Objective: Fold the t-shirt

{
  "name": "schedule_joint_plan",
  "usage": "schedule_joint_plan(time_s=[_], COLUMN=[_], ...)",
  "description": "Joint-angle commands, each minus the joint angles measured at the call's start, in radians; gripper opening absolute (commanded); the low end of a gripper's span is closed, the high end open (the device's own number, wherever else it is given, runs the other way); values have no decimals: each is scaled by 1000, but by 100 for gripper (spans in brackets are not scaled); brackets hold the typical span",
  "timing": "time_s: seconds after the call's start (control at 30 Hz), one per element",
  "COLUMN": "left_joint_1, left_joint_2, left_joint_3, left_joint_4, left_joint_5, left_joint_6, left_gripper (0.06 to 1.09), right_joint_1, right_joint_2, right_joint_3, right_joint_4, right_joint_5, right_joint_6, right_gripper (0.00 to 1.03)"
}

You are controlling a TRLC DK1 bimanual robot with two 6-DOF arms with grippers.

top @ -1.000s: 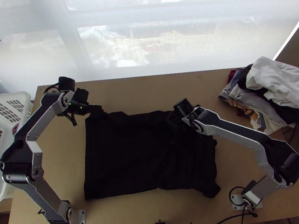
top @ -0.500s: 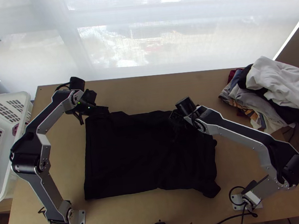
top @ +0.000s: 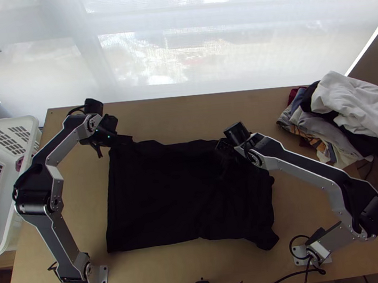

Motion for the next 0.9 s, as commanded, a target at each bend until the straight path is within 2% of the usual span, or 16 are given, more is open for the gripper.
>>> schedule_joint_plan(time_s=[0.0, 0.1, 0.17, 0.3, 0.43, 0.5, 0.63, 0.87], left_joint_1=[23, 35, 42, 48, 49, 48, 46, 69], left_joint_2=[4, 4, 5, 5, 4, 2, -3, -32], left_joint_3=[1, 1, 1, -3, -4, -6, -6, -6], left_joint_4=[-5, -6, -8, -9, -9, -8, -8, -15], left_joint_5=[1, 1, 1, 16, 43, 43, 43, 51], left_joint_6=[10, 14, 14, 19, 20, 22, 28, 29], left_gripper=[97, 96, 86, 61, 28, 17, 10, 10], right_joint_1=[-3, -5, -5, -5, -5, -6, -12, -14], right_joint_2=[-5, -6, -8, -11, -14, -17, -22, -26], right_joint_3=[-4, -5, -10, -12, -12, -13, -16, -15], right_joint_4=[-2, -5, -5, -5, -7, -8, -8, -10], right_joint_5=[0, 0, 0, 0, 0, 0, 0, 0], right_joint_6=[0, 0, -1, -1, -1, -1, -1, -1], right_gripper=[3, 3, 3, 3, 3, 3, 3, 3])
